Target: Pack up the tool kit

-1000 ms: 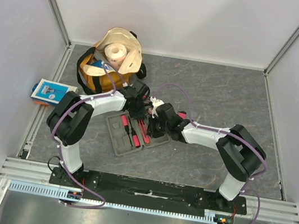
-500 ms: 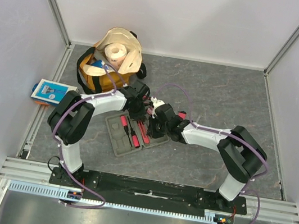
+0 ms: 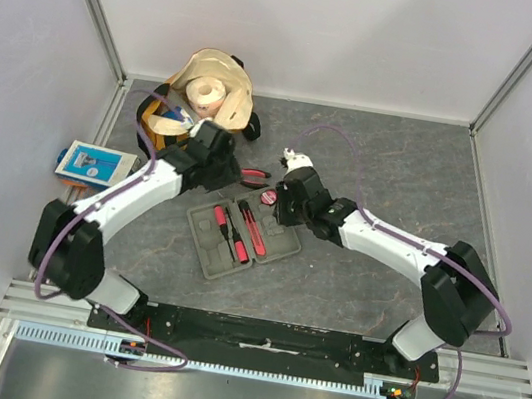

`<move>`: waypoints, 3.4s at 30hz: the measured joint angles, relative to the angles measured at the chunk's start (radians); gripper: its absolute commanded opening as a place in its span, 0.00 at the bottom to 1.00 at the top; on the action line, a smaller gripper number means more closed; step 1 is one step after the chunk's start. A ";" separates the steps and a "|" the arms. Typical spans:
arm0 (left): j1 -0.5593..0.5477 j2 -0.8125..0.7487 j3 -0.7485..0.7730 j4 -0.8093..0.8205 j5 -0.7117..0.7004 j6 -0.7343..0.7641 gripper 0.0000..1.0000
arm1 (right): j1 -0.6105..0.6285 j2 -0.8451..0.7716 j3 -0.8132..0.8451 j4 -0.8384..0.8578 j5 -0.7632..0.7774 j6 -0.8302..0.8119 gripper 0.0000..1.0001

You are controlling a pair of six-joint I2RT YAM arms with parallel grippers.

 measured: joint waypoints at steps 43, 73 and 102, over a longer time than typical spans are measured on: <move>0.253 0.031 -0.265 -0.084 0.163 0.385 0.02 | -0.418 0.100 -0.004 -0.225 0.256 0.115 0.45; 0.191 -0.090 -0.271 -0.073 0.191 0.428 0.36 | -0.444 0.084 0.021 -0.214 0.144 0.087 0.00; 0.191 -0.393 -0.417 0.007 0.121 0.381 0.36 | 0.032 0.151 0.011 -0.084 -0.002 0.136 0.00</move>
